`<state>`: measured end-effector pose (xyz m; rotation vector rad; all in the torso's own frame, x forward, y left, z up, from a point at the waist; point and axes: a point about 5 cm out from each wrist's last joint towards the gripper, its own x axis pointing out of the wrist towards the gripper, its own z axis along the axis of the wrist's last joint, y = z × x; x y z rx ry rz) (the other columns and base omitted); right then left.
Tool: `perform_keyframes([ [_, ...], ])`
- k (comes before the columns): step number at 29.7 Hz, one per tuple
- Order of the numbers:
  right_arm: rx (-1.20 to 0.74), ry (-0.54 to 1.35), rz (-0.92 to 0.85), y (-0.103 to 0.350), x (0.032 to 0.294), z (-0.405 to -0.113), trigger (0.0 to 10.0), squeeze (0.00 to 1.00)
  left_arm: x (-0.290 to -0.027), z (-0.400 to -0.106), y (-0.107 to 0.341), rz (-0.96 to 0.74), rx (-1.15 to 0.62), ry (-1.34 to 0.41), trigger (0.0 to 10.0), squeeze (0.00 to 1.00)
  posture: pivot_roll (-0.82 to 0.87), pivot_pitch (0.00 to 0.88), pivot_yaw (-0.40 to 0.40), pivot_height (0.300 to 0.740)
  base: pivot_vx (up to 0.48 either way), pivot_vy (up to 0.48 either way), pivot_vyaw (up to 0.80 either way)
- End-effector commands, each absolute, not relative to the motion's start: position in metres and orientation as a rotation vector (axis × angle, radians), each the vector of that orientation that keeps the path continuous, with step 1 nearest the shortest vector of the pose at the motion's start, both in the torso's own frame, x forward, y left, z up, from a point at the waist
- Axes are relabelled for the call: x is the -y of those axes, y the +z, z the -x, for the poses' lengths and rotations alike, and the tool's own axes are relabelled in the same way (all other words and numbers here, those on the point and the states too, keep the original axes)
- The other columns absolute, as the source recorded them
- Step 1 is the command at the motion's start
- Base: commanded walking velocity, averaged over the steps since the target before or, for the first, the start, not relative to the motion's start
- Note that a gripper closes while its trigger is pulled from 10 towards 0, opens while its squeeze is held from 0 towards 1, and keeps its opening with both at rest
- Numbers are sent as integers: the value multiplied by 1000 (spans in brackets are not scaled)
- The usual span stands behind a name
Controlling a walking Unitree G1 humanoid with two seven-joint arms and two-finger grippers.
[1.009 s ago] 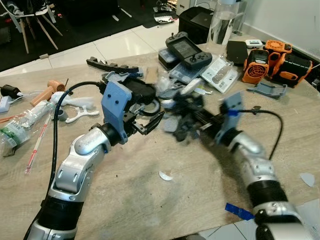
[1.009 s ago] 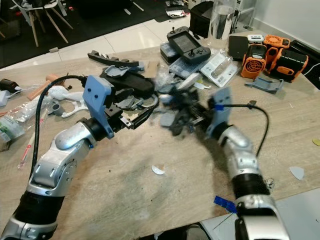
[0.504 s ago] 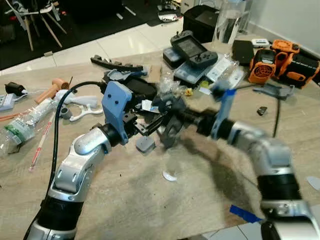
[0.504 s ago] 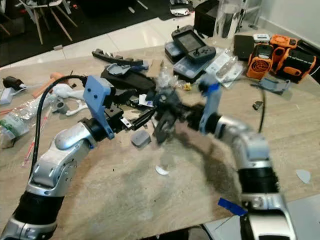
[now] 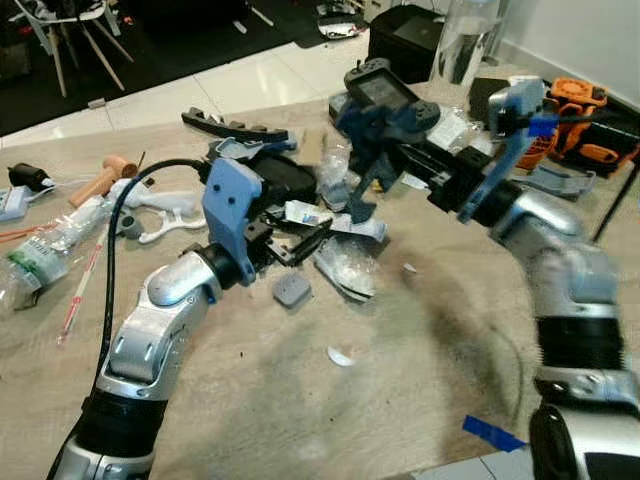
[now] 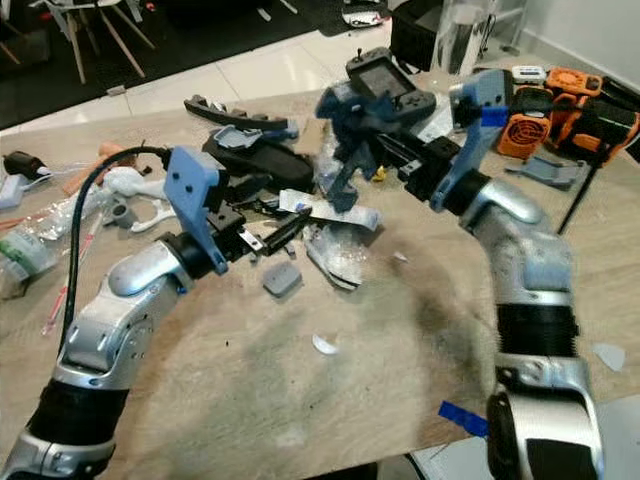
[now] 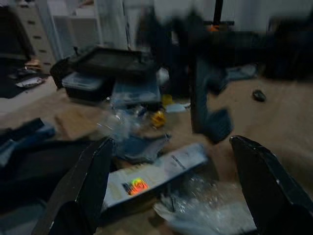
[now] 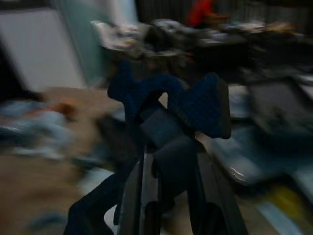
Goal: Picking trash to rubbish bin
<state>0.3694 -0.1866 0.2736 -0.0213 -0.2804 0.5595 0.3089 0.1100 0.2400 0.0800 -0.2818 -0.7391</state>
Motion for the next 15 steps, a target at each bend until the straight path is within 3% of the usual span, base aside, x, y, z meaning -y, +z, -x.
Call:
perform_keyframes([
  [1,283,510,82,260,185,-377,10000,0,-110,-307,237,-79,273,-750,10000,0,27,237,118,740,0,0,0],
  [11,318,412,93,253,191,-392,10000,0,-115,-298,235,-82,258,-745,10000,0,64,267,109,740,0,0,0],
  [15,298,470,106,246,181,-397,10000,0,-119,-298,235,-84,256,-728,10000,0,68,263,101,740,0,0,0],
])
